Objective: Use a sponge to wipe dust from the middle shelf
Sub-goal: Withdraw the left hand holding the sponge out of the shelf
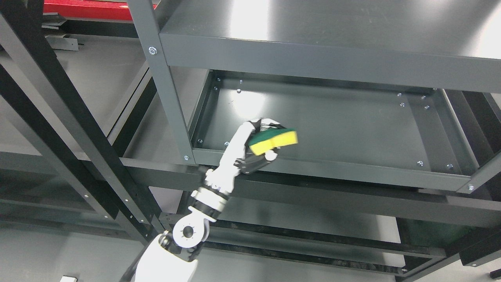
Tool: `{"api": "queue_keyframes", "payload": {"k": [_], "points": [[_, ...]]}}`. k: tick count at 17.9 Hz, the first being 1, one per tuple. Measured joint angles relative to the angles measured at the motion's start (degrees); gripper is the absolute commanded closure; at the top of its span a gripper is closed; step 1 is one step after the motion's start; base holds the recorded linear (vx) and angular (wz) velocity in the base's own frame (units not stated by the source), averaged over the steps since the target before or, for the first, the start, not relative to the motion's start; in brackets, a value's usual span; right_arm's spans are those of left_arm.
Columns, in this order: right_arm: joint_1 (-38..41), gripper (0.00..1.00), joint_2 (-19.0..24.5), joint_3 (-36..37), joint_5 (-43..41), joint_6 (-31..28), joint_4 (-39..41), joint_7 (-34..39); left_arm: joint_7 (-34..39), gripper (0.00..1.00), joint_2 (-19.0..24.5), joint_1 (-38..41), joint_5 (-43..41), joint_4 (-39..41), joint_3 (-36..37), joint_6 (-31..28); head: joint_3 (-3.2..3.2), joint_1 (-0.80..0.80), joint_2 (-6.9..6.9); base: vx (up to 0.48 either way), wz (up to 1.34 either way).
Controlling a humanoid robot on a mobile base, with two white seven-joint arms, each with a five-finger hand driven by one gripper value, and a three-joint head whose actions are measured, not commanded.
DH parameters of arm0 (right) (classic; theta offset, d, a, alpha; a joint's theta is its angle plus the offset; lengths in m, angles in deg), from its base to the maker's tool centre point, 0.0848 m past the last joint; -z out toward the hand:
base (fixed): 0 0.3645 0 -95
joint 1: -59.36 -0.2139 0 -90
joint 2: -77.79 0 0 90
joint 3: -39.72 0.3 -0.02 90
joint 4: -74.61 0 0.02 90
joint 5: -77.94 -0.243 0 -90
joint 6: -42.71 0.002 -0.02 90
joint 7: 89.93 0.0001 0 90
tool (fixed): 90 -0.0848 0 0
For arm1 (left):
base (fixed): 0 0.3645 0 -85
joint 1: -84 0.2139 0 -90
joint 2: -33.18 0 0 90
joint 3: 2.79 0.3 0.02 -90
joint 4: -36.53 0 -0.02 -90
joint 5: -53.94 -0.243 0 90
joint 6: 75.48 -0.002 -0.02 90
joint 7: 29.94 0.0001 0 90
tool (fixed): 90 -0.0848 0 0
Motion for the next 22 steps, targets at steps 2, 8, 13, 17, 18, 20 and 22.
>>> {"api": "queue_keyframes", "payload": {"k": [2, 8, 13, 17, 18, 20, 22], "points": [[0.0, 0.0, 0.0, 0.0, 0.0, 0.0, 0.0, 0.0, 0.3, 0.99, 0.0, 3.1, 0.7, 2.0, -1.8, 1.7, 0.0, 0.0, 0.0, 0.0, 0.0], [0.0, 0.0, 0.0, 0.0, 0.0, 0.0, 0.0, 0.0, 1.5, 0.99, 0.0, 10.4, 3.0, 6.4, -4.5, 6.3, 0.0, 0.0, 0.0, 0.0, 0.0], [0.0, 0.0, 0.0, 0.0, 0.0, 0.0, 0.0, 0.0, 1.7, 0.99, 0.0, 14.8, 4.0, 8.6, -6.6, 9.1, 0.0, 0.0, 0.0, 0.0, 0.0], [0.0, 0.0, 0.0, 0.0, 0.0, 0.0, 0.0, 0.0, 1.7, 0.99, 0.0, 16.8, 4.4, 9.6, -7.8, 10.3, 0.0, 0.0, 0.0, 0.0, 0.0], [0.0, 0.0, 0.0, 0.0, 0.0, 0.0, 0.0, 0.0, 1.7, 0.99, 0.0, 17.1, 4.5, 9.8, -8.1, 10.6, 0.0, 0.0, 0.0, 0.0, 0.0], [0.0, 0.0, 0.0, 0.0, 0.0, 0.0, 0.0, 0.0, 1.7, 0.99, 0.0, 17.6, 4.8, 10.2, -8.9, 10.9, 0.0, 0.0, 0.0, 0.0, 0.0], [0.0, 0.0, 0.0, 0.0, 0.0, 0.0, 0.0, 0.0, 1.7, 1.0, 0.0, 17.9, 5.0, 10.5, -9.5, 10.9, 0.0, 0.0, 0.0, 0.0, 0.0]]}}
